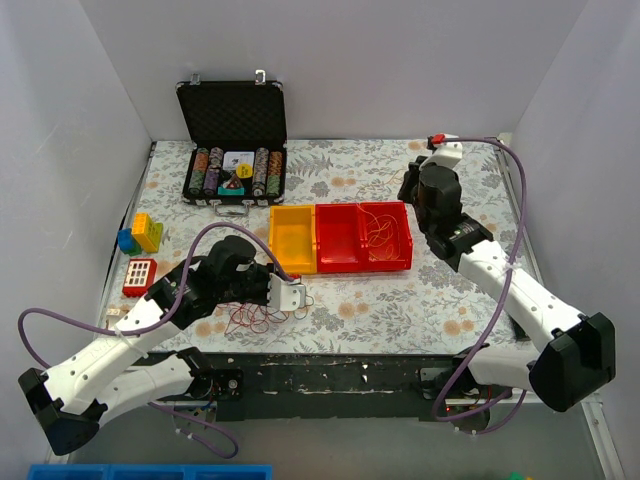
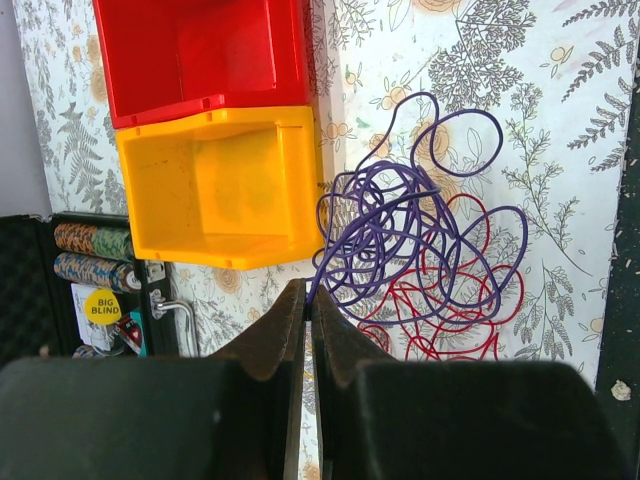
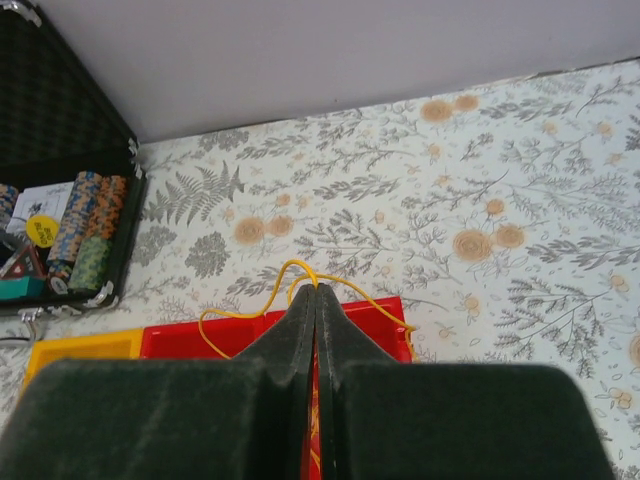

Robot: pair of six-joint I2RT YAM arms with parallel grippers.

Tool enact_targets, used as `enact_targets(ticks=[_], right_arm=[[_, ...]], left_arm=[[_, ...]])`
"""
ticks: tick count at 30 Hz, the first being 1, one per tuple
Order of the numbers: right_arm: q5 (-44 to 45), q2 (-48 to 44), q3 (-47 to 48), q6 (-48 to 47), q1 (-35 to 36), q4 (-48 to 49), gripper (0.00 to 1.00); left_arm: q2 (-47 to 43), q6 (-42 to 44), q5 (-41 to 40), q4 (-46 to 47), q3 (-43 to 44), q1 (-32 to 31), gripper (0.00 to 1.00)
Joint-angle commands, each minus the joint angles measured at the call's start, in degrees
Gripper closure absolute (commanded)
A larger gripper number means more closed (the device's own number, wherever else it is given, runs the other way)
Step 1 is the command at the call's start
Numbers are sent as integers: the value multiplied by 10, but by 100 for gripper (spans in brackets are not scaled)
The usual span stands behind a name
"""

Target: Untangle the cables

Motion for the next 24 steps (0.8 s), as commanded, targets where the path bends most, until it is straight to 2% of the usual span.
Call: enact_targets(ticks=[1, 4, 9, 13, 17, 19, 24], right_arm=[[-18, 4, -2, 40, 1, -6, 99], [12, 9, -8, 57, 2, -31, 99], [124, 10, 12, 115, 1, -147, 99], [100, -29, -16, 111, 1, -138, 99], [150, -32, 6, 155, 2, -234, 99], [148, -39, -1, 147, 1, -237, 99], [99, -32, -4, 149, 2, -268, 99]], left_arm=[[-2, 5, -4, 3, 8, 2, 97], [-2, 6, -4, 2, 9, 3, 97], [-4, 5, -3, -3, 8, 3, 97], [-5, 7, -2, -3, 6, 3, 97], [-1, 8, 0, -3, 11, 3, 97], [1, 8, 0, -2, 15, 3, 97], [5, 9, 1, -2, 20, 3, 97]])
